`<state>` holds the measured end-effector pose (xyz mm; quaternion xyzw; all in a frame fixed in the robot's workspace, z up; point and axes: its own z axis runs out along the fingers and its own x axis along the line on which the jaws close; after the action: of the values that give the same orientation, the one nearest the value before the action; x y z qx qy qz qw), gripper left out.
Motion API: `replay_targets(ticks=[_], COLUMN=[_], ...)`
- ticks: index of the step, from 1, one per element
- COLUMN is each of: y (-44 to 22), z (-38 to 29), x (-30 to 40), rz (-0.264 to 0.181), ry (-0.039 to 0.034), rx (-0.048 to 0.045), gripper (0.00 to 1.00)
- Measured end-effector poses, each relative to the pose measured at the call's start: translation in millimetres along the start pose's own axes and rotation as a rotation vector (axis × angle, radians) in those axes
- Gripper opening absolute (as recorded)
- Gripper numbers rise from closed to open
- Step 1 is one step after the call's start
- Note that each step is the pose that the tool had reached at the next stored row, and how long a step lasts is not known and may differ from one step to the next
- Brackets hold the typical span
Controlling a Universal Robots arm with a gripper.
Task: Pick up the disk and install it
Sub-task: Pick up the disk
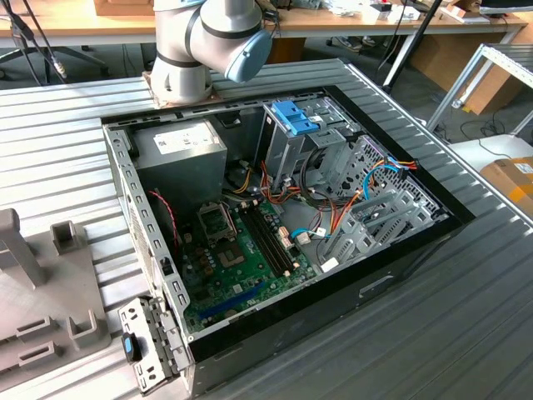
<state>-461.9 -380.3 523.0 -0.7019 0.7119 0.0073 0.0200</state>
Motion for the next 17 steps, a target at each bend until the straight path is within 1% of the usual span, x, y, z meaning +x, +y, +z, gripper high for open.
replay_targets(ticks=[2,8,12,17], y=[0.0,0.0,-0.2,-0.2], z=[-1.4,-2.5,-11.3,-13.6], x=[-0.1,-0.1,-0.4,-0.5], rz=[0.0,0.0,0.0,0.0], ry=[0.0001,0.0001,0.0001,0.0], rx=[-0.0001,-0.0001,-0.0001,0.0], gripper=[0.36,0.36,0.36,0.36])
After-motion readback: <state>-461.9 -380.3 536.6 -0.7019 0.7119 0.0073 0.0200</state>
